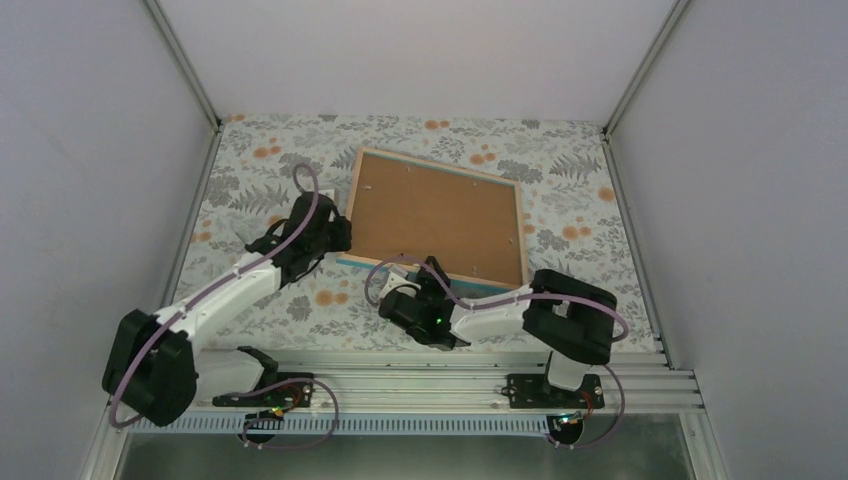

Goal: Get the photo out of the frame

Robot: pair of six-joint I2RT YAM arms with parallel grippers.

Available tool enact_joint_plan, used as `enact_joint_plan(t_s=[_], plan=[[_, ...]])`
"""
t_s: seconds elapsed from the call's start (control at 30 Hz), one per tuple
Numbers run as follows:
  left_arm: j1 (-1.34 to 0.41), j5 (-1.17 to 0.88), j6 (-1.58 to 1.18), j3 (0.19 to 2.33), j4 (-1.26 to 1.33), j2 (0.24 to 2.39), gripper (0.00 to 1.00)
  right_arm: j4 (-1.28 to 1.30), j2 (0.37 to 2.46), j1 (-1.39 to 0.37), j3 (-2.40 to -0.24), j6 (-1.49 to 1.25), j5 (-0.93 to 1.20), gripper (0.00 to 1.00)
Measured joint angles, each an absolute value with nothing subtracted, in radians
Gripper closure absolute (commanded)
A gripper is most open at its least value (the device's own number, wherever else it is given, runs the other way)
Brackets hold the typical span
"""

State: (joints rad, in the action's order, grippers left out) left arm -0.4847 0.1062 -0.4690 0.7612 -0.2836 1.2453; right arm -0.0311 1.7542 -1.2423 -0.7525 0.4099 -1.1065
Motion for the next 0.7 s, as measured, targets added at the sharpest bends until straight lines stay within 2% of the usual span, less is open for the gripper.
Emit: enact_joint_plan(t_s=[0.07, 0.2, 0.33, 0.7], plan=[[-0.477, 0.099, -0.485, 0.756, -0.286, 1.194, 0.58, -0.02, 1.719, -1.243, -0.755, 0.411, -1.097, 0.96], [-0.458, 0.11, -0.513, 0.754, -0.302, 1.068, 0.52, 0.007, 1.647, -1.242, -0.756, 0.415, -1.084, 0.96], [-0.451, 0.125, -0.537, 0.754, -0.315, 0.922, 0.4, 0.031, 1.579, -1.242, -0.764, 0.434, -1.085, 0.96], [-0.451, 0.152, -0.592, 0.736, -0.323, 0.67, 0.27, 0.005, 1.422, -1.242, -0.809, 0.528, -1.063, 0.96]])
